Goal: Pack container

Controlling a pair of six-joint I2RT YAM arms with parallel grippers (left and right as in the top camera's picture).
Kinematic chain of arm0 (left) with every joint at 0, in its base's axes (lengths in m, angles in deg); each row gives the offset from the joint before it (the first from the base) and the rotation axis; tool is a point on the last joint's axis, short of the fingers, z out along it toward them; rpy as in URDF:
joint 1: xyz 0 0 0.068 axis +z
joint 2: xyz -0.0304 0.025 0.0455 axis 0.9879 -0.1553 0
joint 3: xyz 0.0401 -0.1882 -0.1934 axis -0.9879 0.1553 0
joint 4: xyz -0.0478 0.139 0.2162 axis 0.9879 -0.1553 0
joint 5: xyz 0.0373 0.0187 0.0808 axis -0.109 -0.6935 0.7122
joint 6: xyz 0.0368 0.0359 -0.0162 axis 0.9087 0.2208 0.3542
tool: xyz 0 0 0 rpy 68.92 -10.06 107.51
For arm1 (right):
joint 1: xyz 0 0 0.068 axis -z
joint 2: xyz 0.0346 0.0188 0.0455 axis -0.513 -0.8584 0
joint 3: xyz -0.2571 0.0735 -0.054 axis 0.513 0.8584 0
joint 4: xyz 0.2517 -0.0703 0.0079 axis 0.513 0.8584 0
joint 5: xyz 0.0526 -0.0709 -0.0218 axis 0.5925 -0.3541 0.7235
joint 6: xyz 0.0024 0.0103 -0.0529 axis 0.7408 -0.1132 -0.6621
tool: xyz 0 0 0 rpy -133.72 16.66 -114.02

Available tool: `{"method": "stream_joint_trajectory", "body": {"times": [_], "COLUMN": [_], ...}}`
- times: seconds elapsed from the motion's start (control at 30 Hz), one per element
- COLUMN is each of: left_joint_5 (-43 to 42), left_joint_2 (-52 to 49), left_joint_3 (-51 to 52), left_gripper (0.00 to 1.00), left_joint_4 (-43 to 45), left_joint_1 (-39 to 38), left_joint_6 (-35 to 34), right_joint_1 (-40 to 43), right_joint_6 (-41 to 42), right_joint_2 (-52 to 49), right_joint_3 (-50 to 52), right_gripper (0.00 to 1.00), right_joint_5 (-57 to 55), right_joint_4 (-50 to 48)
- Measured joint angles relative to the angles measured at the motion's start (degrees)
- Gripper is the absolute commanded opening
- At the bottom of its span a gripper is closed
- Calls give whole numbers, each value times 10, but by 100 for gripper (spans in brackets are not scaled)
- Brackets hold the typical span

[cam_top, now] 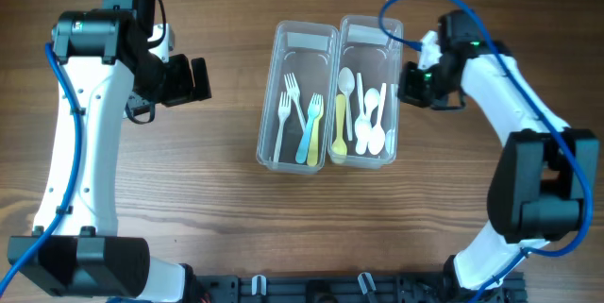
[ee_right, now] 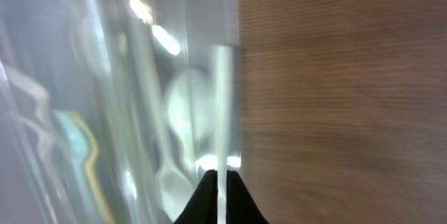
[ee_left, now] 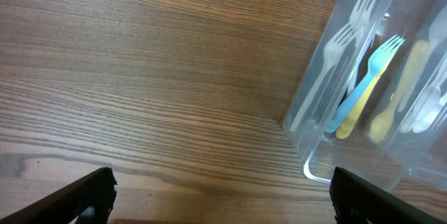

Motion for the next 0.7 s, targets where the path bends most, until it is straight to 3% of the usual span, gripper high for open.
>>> {"method": "stream_joint_trajectory", "body": {"times": [0.5,0.7], "left_joint_5": [0,0], "left_joint_2": [0,0], "left_joint_3": [0,0], "left_gripper": [100,100], "left_joint_4": [0,0], "left_joint_1": [0,0], "left_joint_6": [0,0], "right_joint_1": [-53,-51], "right_joint_6": [-26,-34], "right_joint_2": [0,5], "right_joint_3": [0,-2], "right_gripper": [4,4], "right_joint_5": [8,-57], "right_joint_4": [-31,7]}}
